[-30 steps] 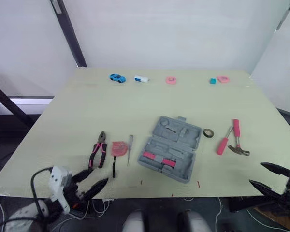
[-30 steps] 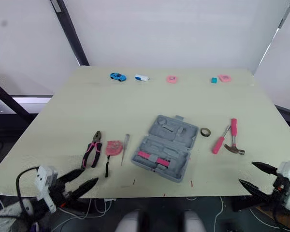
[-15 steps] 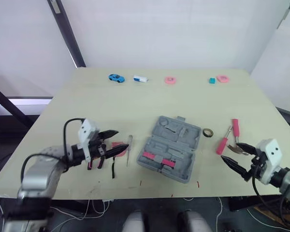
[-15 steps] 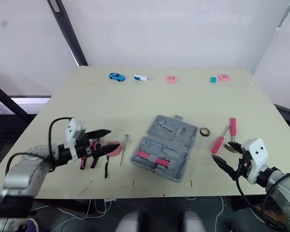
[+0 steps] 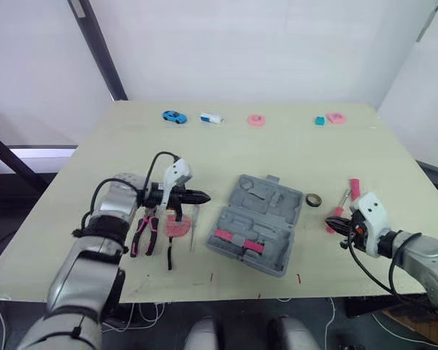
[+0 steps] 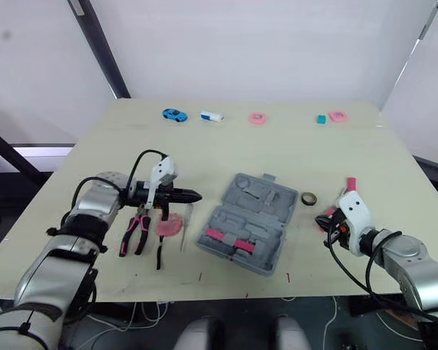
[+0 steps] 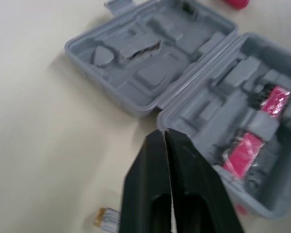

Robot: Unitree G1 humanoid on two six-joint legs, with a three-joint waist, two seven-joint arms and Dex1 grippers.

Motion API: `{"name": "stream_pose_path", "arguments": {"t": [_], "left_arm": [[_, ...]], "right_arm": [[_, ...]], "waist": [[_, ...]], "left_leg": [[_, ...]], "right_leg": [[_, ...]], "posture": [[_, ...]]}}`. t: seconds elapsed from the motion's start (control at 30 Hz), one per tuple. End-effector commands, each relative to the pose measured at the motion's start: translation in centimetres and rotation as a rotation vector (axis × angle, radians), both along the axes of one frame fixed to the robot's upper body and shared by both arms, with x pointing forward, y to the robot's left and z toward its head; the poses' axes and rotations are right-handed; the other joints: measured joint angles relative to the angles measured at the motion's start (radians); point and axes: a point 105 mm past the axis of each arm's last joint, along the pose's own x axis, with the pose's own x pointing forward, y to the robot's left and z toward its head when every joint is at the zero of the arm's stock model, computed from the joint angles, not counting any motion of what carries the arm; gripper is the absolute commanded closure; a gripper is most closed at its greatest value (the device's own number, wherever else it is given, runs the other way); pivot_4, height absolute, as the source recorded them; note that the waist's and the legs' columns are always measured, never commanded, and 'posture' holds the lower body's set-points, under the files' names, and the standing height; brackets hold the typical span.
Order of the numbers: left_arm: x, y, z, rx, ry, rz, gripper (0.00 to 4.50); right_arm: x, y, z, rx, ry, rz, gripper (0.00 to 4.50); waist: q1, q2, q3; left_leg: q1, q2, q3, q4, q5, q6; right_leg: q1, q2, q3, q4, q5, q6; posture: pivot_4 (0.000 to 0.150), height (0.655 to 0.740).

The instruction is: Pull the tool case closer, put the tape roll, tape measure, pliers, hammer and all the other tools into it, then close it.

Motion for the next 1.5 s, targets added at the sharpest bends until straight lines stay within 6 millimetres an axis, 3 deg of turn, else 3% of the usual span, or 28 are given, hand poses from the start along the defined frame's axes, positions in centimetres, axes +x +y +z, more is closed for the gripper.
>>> {"name": "stream_pose_path", "arguments": {"t": [0.03,0.57,1.1,1.23,1.5], "left_arm": [[0.7,0.0,0.2,0.051,-0.016,-0.018,4.43],[1.5,-1.2,-1.5,0.186,-0.012,-0.048,4.43],[2.4,-4.3,-3.6,0.292,-0.063,-0.056,4.43],[2.2,-5.0,-3.5,0.261,-0.065,-0.083,4.43],[1.0,-5.4,-3.5,0.196,-0.020,-0.172,4.43]], "right_arm": [[0.4,0.2,0.7,-0.037,-0.019,0.023,4.50],[1.7,1.8,-2.0,-0.175,0.088,0.091,4.50],[3.2,6.0,-5.6,-0.295,0.175,0.218,4.50],[3.5,7.6,-5.7,-0.282,0.169,0.265,4.50],[3.6,8.3,-5.2,-0.274,0.158,0.326,4.50]], "waist": [[0.000,0.000,0.000],[0.001,-0.001,0.000],[-0.003,-0.001,0.000],[-0.005,-0.002,0.000],[-0.006,-0.003,-0.001]], "left_leg": [[0.000,0.000,-0.001,0.000,0.000,0.000],[-0.002,0.000,-0.002,0.001,0.000,0.000],[-0.002,0.000,-0.003,0.001,0.000,0.000],[-0.001,0.000,-0.003,0.002,0.000,0.000],[0.000,0.001,-0.002,0.002,0.000,0.000]], "right_leg": [[0.000,0.000,0.000,0.000,0.000,0.000],[0.000,0.000,-0.001,0.001,0.000,0.000],[-0.001,0.001,-0.002,0.001,0.001,0.000],[0.000,0.001,-0.001,0.002,0.001,0.000],[0.000,0.001,-0.001,0.003,0.001,0.000]], "posture": [[0.150,0.7400],[0.150,0.7400],[0.150,0.7400],[0.150,0.7400],[0.150,0.7400]]}}
